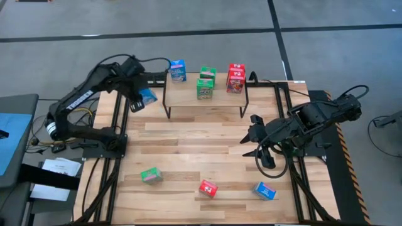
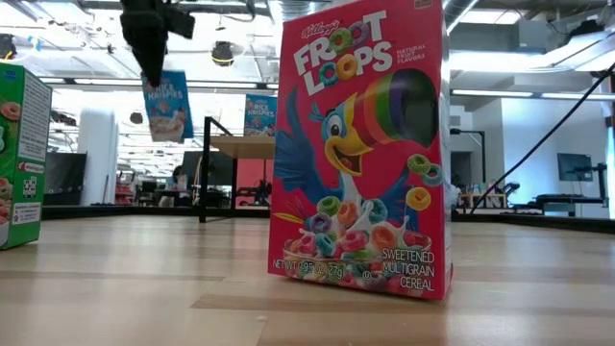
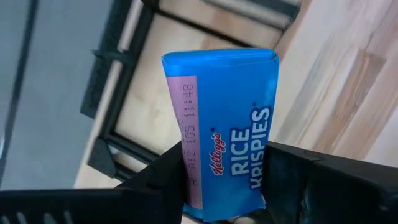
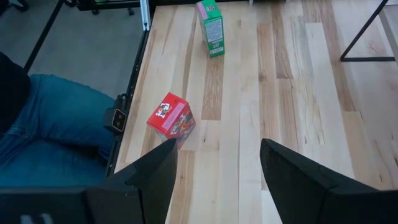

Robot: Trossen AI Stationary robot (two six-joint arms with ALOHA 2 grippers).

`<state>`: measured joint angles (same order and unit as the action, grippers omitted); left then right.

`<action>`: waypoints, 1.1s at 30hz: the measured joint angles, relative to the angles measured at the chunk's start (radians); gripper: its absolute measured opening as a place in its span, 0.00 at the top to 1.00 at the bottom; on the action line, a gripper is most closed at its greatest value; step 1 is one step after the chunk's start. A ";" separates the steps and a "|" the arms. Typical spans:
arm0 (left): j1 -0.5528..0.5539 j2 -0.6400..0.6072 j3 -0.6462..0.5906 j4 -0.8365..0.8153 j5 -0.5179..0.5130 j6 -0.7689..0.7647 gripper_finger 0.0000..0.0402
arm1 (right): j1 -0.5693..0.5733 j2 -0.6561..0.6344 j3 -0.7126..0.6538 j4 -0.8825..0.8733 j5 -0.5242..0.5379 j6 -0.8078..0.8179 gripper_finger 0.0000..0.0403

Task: Stack cereal on shelf
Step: Put the top left blue cereal box on the shelf aligned with the other blue cereal box

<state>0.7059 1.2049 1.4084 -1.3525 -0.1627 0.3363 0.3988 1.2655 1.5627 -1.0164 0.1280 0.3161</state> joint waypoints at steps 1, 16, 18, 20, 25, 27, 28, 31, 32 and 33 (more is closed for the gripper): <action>0.000 -0.009 0.017 0.000 0.000 -0.001 0.62 | 0.000 0.000 0.000 0.000 0.000 0.000 0.37; -0.108 -0.052 0.207 0.185 0.026 -0.003 0.62 | 0.000 0.000 0.000 0.000 0.000 -0.001 0.37; -0.122 -0.040 0.207 0.225 0.026 0.016 0.62 | 0.000 0.000 0.000 0.000 0.000 -0.001 0.37; -0.135 -0.022 0.207 0.264 0.026 0.027 0.62 | 0.000 0.000 0.000 0.000 0.000 -0.001 0.37; -0.169 0.046 0.207 0.318 0.026 0.033 0.62 | 0.000 0.000 0.000 0.000 0.000 -0.001 0.37; -0.178 0.076 0.207 0.319 0.024 0.056 0.62 | 0.000 0.000 0.000 0.000 0.000 -0.001 0.37; -0.183 0.092 0.207 0.319 0.023 0.067 0.62 | 0.000 0.000 0.000 0.000 0.000 -0.001 0.37; -0.188 0.138 0.207 0.319 0.021 0.072 0.62 | 0.000 0.000 0.000 0.000 0.000 -0.001 0.37; -0.189 0.152 0.207 0.319 0.020 0.072 0.62 | 0.000 0.000 0.000 0.000 0.000 -0.001 0.37; -0.189 0.166 0.207 0.319 0.020 0.072 0.62 | 0.000 0.000 0.000 0.000 0.000 -0.001 0.37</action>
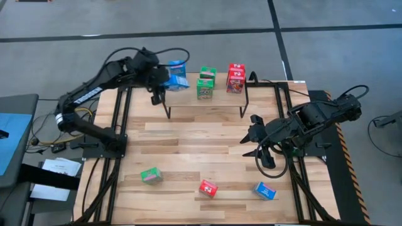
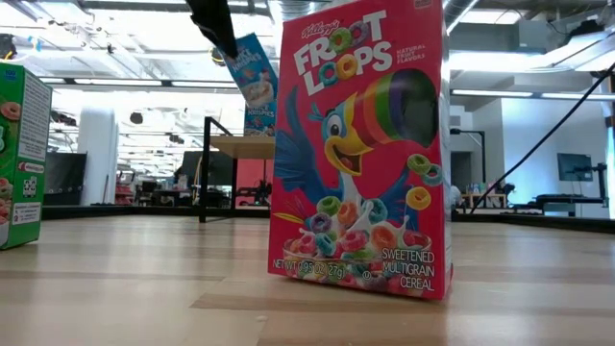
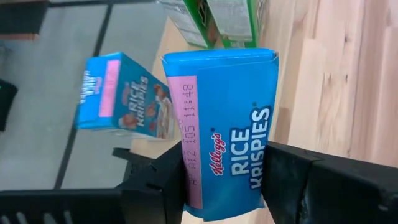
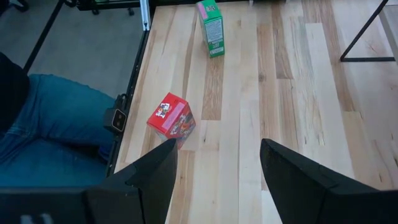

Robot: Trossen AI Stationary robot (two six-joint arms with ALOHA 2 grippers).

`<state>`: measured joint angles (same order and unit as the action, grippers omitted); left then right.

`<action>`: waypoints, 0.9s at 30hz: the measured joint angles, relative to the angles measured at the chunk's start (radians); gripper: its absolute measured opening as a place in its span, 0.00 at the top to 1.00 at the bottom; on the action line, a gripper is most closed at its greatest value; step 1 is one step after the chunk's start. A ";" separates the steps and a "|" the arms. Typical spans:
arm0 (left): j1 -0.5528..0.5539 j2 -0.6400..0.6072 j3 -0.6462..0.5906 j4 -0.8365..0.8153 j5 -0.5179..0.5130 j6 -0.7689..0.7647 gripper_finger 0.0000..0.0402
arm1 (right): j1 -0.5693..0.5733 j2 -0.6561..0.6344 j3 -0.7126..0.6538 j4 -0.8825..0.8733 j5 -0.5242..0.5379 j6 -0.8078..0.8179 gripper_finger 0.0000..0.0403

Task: Stack cereal on shelf
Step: Put the top left blue cereal box on the shelf aligned with the other blue cereal box

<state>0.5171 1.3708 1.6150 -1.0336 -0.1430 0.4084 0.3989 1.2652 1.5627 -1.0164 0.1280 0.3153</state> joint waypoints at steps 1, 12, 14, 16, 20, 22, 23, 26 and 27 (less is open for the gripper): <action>0.000 0.013 0.000 0.000 0.000 0.000 0.62 | 0.000 0.000 0.000 0.000 0.000 0.000 0.37; -0.002 0.083 0.000 0.002 -0.033 0.041 0.62 | 0.000 0.000 0.000 0.000 0.000 0.000 0.37; -0.002 0.083 0.000 0.002 -0.049 0.041 0.62 | 0.000 0.000 0.000 0.000 0.000 0.000 0.37; -0.001 0.083 0.000 0.001 -0.052 0.041 0.62 | 0.000 0.000 0.000 0.001 0.000 0.000 0.37; -0.001 0.087 0.000 -0.005 -0.039 0.033 0.62 | 0.000 0.000 0.000 0.002 0.000 0.000 0.37; -0.002 0.096 0.000 -0.011 -0.038 0.033 0.62 | 0.000 0.000 0.000 0.002 0.000 0.000 0.37; -0.002 0.100 0.000 -0.016 -0.039 0.033 0.62 | 0.000 0.000 0.000 0.003 0.000 0.000 0.37; 0.000 0.105 0.000 -0.033 -0.045 0.025 0.62 | 0.000 0.000 0.000 0.003 0.000 0.000 0.37; 0.002 0.105 0.000 -0.033 -0.047 0.025 0.62 | 0.000 0.000 0.000 0.003 0.000 0.000 0.37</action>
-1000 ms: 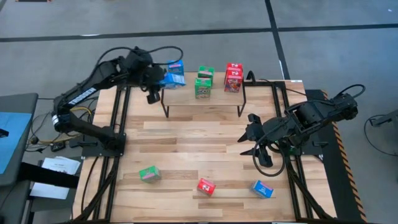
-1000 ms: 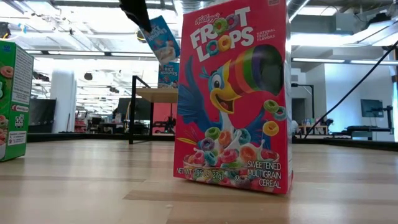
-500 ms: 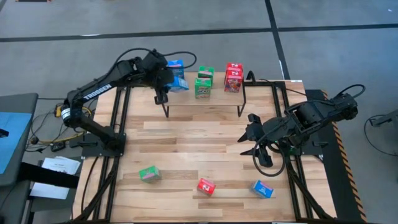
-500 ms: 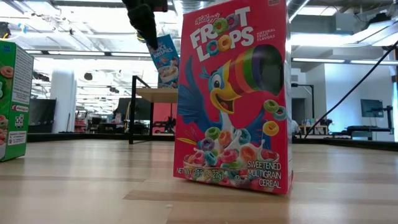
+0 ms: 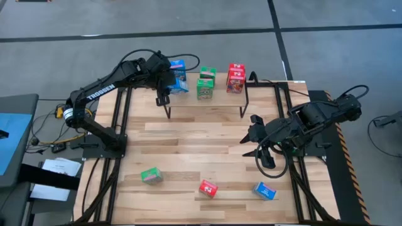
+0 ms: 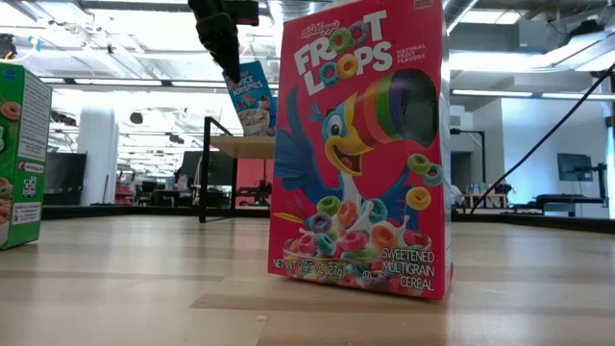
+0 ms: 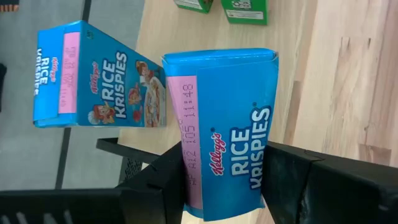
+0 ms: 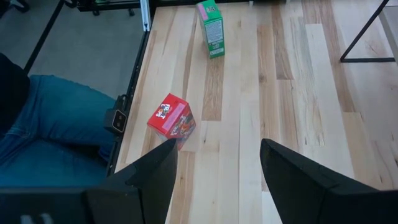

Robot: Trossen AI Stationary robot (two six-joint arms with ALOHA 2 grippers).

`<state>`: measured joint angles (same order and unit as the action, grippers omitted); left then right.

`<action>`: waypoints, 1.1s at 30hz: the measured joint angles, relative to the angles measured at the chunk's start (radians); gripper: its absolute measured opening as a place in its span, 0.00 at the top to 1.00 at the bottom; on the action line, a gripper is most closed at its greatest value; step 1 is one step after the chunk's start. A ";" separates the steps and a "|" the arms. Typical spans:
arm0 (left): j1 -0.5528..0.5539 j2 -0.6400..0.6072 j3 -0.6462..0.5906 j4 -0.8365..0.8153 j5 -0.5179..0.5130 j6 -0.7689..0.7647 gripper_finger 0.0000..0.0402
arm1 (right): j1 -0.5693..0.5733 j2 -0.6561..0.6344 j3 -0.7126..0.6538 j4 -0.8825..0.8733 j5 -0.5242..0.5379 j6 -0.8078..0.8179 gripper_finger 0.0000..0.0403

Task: Stack cereal on shelf
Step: Put the top left blue cereal box on the shelf aligned with the other blue cereal box

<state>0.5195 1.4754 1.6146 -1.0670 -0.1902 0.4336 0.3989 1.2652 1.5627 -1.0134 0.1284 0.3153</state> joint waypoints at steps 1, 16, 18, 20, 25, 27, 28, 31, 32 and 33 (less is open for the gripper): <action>0.000 0.000 0.000 0.002 -0.001 0.000 0.62 | 0.000 0.000 0.000 0.000 0.000 0.000 0.37; -0.005 0.000 0.000 0.008 -0.082 0.009 0.62 | 0.000 0.000 0.000 -0.001 0.000 0.000 0.37; -0.005 0.000 0.000 0.011 -0.080 0.007 0.62 | 0.000 0.000 0.000 -0.001 0.000 0.000 0.37; -0.005 0.000 0.000 0.011 -0.073 -0.004 0.62 | 0.000 0.000 0.000 -0.001 0.000 0.000 0.37; -0.005 0.000 0.000 0.000 -0.051 -0.051 0.60 | 0.000 0.000 0.000 -0.001 0.000 0.000 0.37; -0.005 0.000 0.000 -0.004 -0.050 -0.064 0.58 | 0.000 0.000 0.000 -0.001 0.000 0.000 0.37; -0.005 0.000 0.000 -0.005 -0.050 -0.070 0.57 | 0.000 0.000 0.000 -0.001 0.000 0.000 0.37; -0.005 0.000 0.000 -0.005 -0.051 -0.078 0.53 | 0.000 0.000 0.000 -0.001 0.000 0.000 0.37; -0.005 0.000 0.000 -0.005 -0.051 -0.079 0.52 | 0.000 0.000 0.000 -0.001 0.000 0.000 0.37; -0.005 0.000 0.000 -0.005 -0.051 -0.079 0.51 | 0.000 0.000 0.000 -0.001 0.000 0.000 0.37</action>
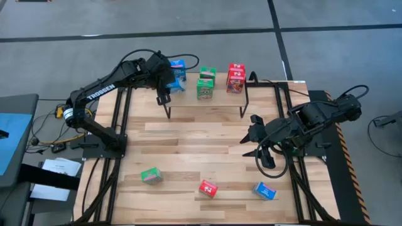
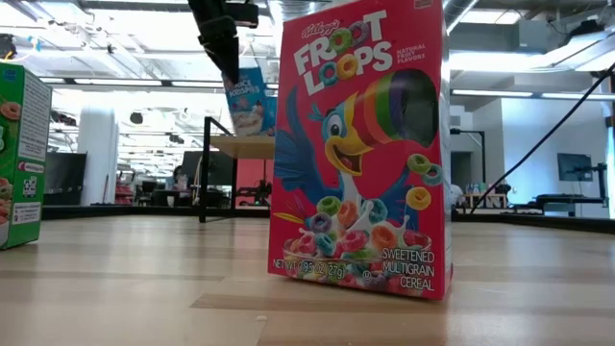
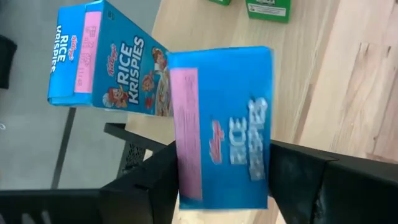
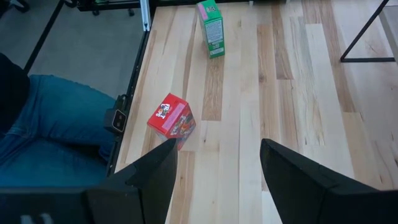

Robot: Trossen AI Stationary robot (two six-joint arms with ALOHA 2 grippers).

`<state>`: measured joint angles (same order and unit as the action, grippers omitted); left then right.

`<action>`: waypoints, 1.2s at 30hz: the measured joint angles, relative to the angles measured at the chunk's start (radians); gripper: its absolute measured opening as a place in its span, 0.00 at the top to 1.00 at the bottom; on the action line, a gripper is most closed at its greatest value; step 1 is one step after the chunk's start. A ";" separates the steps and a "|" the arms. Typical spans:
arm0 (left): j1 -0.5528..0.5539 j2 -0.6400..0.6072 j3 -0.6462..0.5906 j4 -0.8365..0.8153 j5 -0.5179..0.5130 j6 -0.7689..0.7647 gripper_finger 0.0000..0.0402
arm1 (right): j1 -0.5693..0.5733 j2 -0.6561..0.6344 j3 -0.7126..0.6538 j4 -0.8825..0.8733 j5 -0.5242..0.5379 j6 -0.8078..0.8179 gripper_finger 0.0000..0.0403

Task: Stack cereal on shelf
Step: Put the top left blue cereal box on the shelf aligned with the other blue cereal box

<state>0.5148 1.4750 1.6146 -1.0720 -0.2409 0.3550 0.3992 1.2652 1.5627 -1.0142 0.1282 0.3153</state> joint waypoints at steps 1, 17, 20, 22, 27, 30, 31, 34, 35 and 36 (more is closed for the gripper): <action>0.000 0.000 0.000 0.000 0.000 0.000 0.50 | 0.000 0.000 0.000 0.000 0.000 0.000 0.37; 0.000 -0.001 0.000 0.001 -0.001 -0.001 0.42 | 0.000 0.000 0.000 0.000 0.000 0.000 0.37; -0.001 -0.005 0.000 -0.001 -0.002 0.000 0.42 | 0.000 0.000 0.000 0.000 0.000 0.000 0.37; -0.006 -0.007 0.000 0.000 -0.004 0.000 0.42 | 0.000 0.000 0.000 0.000 0.000 0.000 0.37; -0.020 -0.010 0.000 0.000 -0.055 0.000 0.42 | 0.000 0.000 0.000 0.000 0.000 0.000 0.37; -0.028 -0.014 -0.001 -0.002 -0.080 0.000 0.42 | 0.000 0.000 0.000 0.000 0.000 0.000 0.37; -0.032 -0.018 -0.001 -0.002 -0.083 0.000 0.42 | 0.000 0.000 0.000 0.000 0.000 0.000 0.37; -0.038 -0.026 0.000 -0.006 -0.082 0.000 0.42 | 0.000 0.000 0.000 0.000 0.000 0.000 0.37; -0.038 -0.028 -0.001 -0.011 -0.082 0.000 0.42 | 0.000 0.000 0.000 0.000 0.000 0.000 0.37; -0.042 -0.031 -0.001 -0.013 -0.082 0.000 0.42 | 0.000 0.000 0.000 0.000 0.000 0.000 0.37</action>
<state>0.4729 1.4445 1.6138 -1.0855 -0.3225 0.3550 0.3989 1.2652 1.5627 -1.0145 0.1283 0.3157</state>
